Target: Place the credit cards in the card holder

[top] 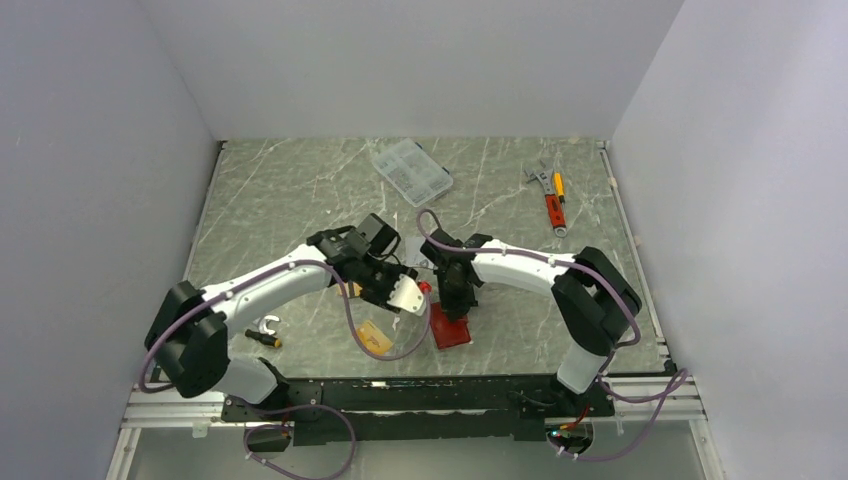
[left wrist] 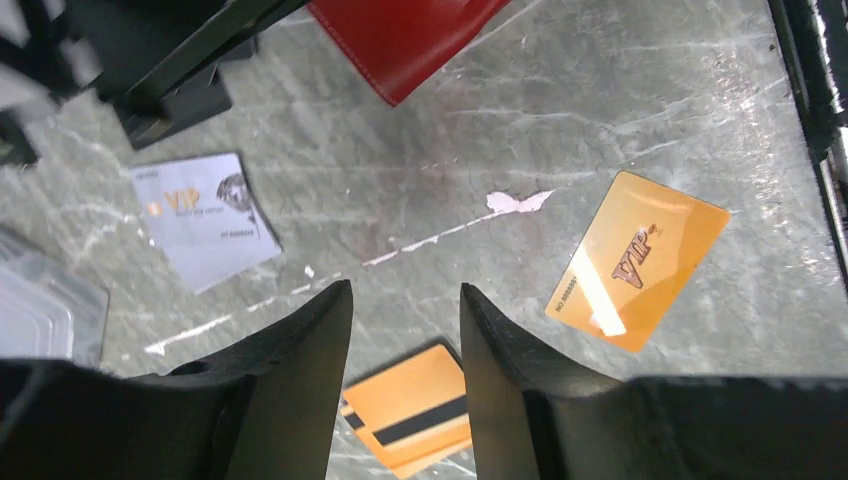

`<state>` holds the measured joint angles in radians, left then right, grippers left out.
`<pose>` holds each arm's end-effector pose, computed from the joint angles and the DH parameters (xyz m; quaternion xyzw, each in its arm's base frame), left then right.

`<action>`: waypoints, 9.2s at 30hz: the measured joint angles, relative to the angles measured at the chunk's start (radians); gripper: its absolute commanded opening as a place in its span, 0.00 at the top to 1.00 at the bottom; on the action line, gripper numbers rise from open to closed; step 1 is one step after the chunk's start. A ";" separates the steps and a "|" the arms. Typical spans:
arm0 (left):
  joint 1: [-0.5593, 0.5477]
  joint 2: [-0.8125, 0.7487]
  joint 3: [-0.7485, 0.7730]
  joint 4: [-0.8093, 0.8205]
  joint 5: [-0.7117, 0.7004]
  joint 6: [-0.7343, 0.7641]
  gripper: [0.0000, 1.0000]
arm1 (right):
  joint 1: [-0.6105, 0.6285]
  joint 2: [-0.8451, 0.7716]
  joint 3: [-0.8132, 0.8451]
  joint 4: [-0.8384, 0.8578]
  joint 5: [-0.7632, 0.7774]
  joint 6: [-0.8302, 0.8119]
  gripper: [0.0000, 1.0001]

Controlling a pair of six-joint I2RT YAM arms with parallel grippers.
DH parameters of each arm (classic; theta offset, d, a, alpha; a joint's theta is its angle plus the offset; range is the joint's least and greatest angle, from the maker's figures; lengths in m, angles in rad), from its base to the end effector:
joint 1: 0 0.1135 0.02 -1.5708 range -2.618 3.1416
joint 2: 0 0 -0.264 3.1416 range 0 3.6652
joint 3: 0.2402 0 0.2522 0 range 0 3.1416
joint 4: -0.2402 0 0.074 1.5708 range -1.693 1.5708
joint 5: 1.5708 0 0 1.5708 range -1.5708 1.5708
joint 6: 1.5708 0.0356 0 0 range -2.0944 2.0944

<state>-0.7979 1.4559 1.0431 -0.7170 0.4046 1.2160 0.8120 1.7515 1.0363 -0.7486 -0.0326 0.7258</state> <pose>0.1881 -0.2129 0.2359 0.8314 0.4737 -0.1473 0.2503 0.2079 0.2210 0.1489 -0.0439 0.9975 0.0489 0.0271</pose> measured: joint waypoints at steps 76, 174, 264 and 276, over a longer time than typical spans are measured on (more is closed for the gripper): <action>-0.282 0.132 -0.097 0.265 -0.072 0.004 0.60 | 0.080 -0.087 0.047 -0.111 0.237 0.001 0.79; -0.283 0.288 0.000 0.286 -0.130 0.128 0.66 | -0.001 -0.189 -0.101 0.092 -0.010 -0.089 1.00; -0.282 0.177 -0.083 0.209 -0.159 0.089 0.02 | 0.026 -0.099 -0.083 0.112 0.066 0.004 1.00; -0.248 0.053 -0.140 0.333 -0.241 0.019 0.39 | 0.053 -0.095 -0.081 0.108 0.112 0.015 1.00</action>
<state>-1.0458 1.5085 0.9028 -0.3836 0.1638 1.2350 0.8650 1.6569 0.9550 -0.6407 0.0792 0.7406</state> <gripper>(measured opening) 0.730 0.011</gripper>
